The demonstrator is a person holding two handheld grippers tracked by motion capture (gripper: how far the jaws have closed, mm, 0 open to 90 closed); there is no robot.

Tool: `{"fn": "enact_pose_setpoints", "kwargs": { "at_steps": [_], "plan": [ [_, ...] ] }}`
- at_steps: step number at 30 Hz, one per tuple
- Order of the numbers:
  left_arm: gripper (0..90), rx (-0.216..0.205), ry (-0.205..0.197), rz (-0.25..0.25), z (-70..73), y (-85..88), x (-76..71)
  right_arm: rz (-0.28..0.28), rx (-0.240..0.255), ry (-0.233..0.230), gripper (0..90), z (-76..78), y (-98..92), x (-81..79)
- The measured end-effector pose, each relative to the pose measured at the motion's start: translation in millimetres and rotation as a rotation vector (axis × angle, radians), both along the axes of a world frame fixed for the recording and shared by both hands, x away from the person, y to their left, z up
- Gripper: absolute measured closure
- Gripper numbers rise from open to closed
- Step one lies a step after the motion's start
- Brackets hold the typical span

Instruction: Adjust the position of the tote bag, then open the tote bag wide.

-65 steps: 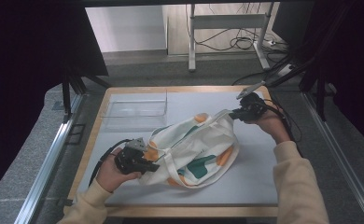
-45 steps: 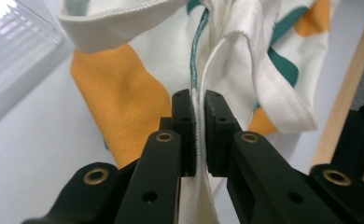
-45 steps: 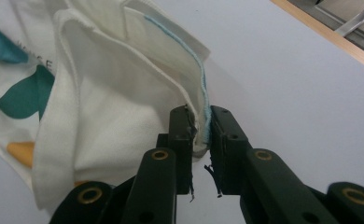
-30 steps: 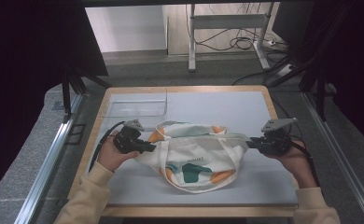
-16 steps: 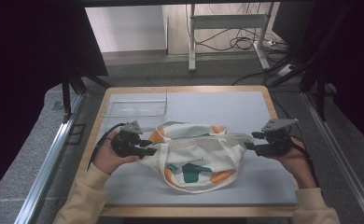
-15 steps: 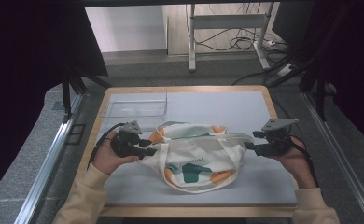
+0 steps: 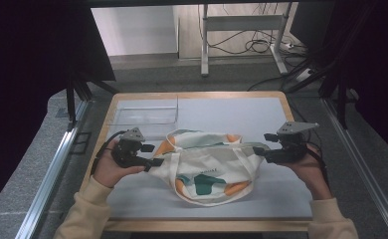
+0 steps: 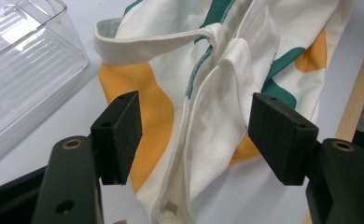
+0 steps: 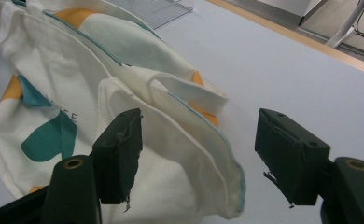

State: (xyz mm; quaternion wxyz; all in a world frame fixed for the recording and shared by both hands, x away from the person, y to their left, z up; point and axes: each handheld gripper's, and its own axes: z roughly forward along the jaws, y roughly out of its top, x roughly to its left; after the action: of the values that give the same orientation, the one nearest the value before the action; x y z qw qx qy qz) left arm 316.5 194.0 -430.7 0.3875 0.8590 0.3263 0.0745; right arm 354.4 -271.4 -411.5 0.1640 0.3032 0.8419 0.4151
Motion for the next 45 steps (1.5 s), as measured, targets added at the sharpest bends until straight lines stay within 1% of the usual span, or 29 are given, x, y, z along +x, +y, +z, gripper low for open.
{"fn": "enact_pose_setpoints", "kwargs": {
  "at_steps": [2, 4, 7, 12, 15, 17, 25, 28, 33, 37, 38, 42, 45],
  "plan": [
    [34.2, -0.007, 0.006, -0.003, -0.1, 0.7, 0.4, 0.002, -0.004, -0.001, 31.7, -0.7, 1.3, -0.4],
    [33.0, 0.0, 0.001, 0.004, 0.0, 1.2, 0.4, 0.006, -0.005, -0.008, 31.6, -1.0, 1.9, -0.6],
    [32.7, -0.008, -0.004, 0.013, 0.9, 2.5, 0.0, 0.009, 0.003, -0.007, 31.6, 0.1, 3.4, -1.3],
    [32.9, -0.013, -0.015, 0.021, 3.6, 2.4, 1.5, 0.029, 0.003, -0.023, 32.4, 3.9, 11.8, -3.2],
    [33.9, -0.016, -0.02, 0.019, 5.1, 0.2, 2.1, 0.044, 0.003, -0.022, 33.4, 7.2, 20.2, -3.3],
    [34.1, -0.013, -0.023, 0.015, 5.6, -1.3, 2.0, 0.062, -0.006, -0.018, 33.5, 8.1, 26.1, -4.0],
    [34.5, -0.024, -0.046, 0.02, 11.5, -2.5, 1.3, 0.141, -0.042, -0.019, 34.1, 12.5, 53.8, -5.7],
    [34.5, -0.025, -0.05, 0.014, 12.5, -3.7, 1.9, 0.158, -0.038, -0.016, 34.4, 14.3, 61.2, -3.6],
    [34.9, -0.023, -0.048, 0.006, 12.8, -10.2, 5.8, 0.179, -0.027, -0.015, 35.0, 14.6, 70.5, -1.3],
    [35.8, -0.018, -0.073, -0.005, 15.0, -19.3, 10.4, 0.198, -0.035, -0.013, 35.0, 13.1, 77.5, -2.9],
    [36.6, -0.022, -0.073, -0.007, 15.7, -21.7, 11.8, 0.202, -0.035, -0.014, 35.0, 12.7, 78.3, -3.4],
    [38.3, -0.015, -0.086, -0.019, 18.8, -29.9, 18.7, 0.208, -0.035, -0.014, 35.0, 13.4, 78.3, -6.4],
    [40.1, -0.016, -0.084, -0.041, 20.8, -36.3, 24.4, 0.21, -0.035, -0.016, 35.0, 14.4, 77.0, -7.6]
  ]
}}
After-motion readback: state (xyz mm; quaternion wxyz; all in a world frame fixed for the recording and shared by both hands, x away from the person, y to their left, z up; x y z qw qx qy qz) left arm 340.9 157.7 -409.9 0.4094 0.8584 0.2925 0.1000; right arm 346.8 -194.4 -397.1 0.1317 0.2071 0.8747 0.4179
